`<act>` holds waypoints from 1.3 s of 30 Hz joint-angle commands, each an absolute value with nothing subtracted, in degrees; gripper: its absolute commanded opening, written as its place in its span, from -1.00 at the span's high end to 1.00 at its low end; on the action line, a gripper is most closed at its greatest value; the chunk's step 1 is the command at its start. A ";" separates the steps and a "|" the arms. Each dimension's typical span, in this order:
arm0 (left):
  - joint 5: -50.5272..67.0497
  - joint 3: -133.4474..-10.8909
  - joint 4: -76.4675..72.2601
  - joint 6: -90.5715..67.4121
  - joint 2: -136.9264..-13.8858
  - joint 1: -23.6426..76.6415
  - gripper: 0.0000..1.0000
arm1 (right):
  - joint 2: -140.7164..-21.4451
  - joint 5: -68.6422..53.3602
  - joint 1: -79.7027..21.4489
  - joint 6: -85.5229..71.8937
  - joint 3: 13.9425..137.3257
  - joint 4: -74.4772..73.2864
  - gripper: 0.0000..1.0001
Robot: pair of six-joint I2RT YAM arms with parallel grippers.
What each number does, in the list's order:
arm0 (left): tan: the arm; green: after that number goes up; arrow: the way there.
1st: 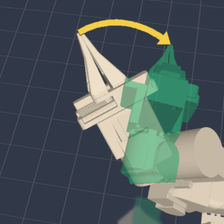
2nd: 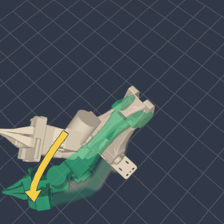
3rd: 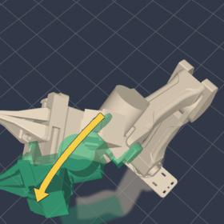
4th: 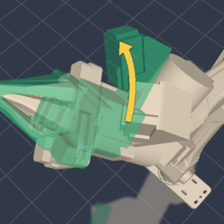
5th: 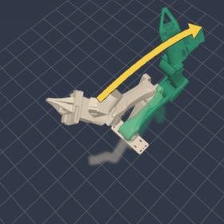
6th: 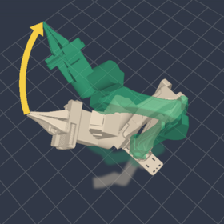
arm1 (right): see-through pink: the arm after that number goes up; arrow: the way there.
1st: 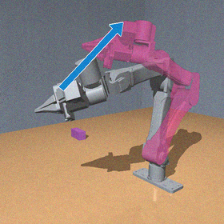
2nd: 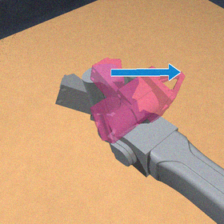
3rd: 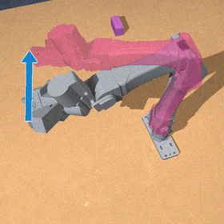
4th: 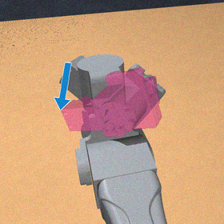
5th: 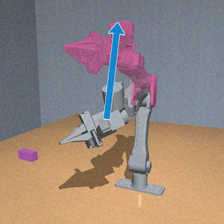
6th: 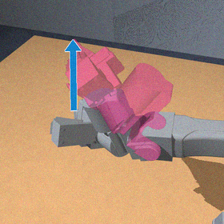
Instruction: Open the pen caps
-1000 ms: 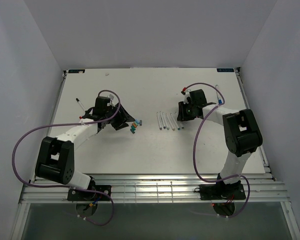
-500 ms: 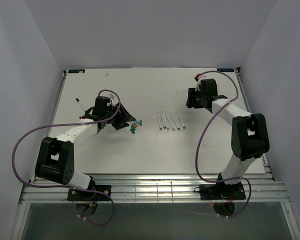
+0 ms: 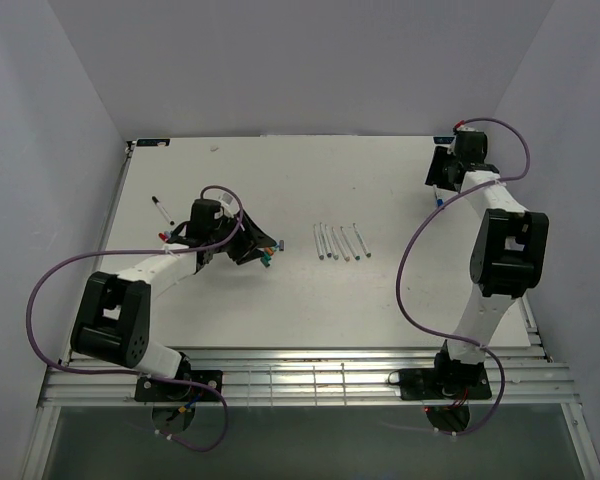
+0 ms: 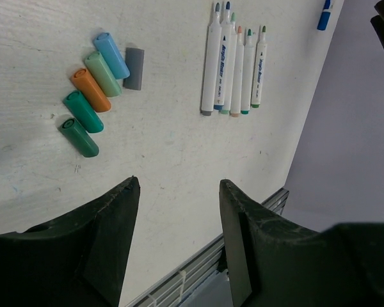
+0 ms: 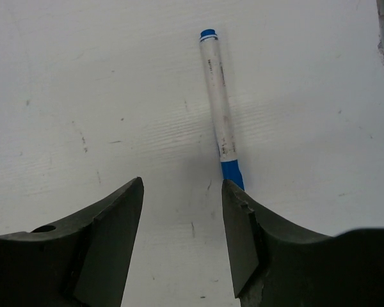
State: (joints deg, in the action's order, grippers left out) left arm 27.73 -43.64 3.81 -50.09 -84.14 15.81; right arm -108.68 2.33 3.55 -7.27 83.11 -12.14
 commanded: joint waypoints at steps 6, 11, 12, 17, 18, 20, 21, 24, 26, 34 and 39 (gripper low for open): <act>31.46 -44.21 -1.58 -50.89 -85.87 16.08 -0.26 | -121.72 4.48 5.36 -5.63 98.69 -18.89 -0.17; 31.73 -43.51 -2.99 -51.06 -87.01 16.08 -0.27 | -126.91 4.84 5.80 -4.40 103.09 -19.86 -0.17; 31.82 -43.42 -3.08 -51.15 -87.19 16.08 -0.27 | -127.44 4.75 5.89 -4.22 103.88 -19.86 -0.17; 32.34 -43.24 -3.87 -51.33 -88.33 16.08 -0.26 | -130.25 4.04 6.06 -3.43 105.64 -20.74 -0.12; 32.34 -43.24 -3.78 -51.42 -88.33 16.08 -0.26 | -130.69 3.96 6.06 -3.34 105.99 -21.09 -0.10; 32.34 -43.33 -3.87 -51.50 -87.98 16.08 -0.26 | -131.48 3.34 6.06 -3.16 106.26 -21.44 -0.01; 32.26 -43.33 -3.78 -51.50 -87.80 16.08 -0.26 | -131.75 2.99 6.06 -3.08 106.35 -21.45 0.01; 32.26 -43.16 -3.61 -51.50 -87.01 16.08 -0.27 | -132.45 2.03 6.06 -2.99 106.79 -22.06 0.24; 32.34 -43.07 -3.43 -51.42 -86.57 16.08 -0.26 | -133.24 1.23 6.06 -3.08 108.10 -22.76 0.43; 34.54 -41.93 -1.93 -50.63 -80.79 16.43 -0.27 | -132.21 -1.73 4.84 -5.71 112.24 -25.66 0.85; 37.61 -42.54 -1.32 -49.75 -77.26 17.31 -0.27 | -117.01 -11.05 0.63 -13.77 96.13 -17.51 0.85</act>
State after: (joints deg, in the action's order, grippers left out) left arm 34.37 -42.35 -1.26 -51.05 -81.06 16.58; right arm -129.51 -3.25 4.27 -7.66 103.46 -22.46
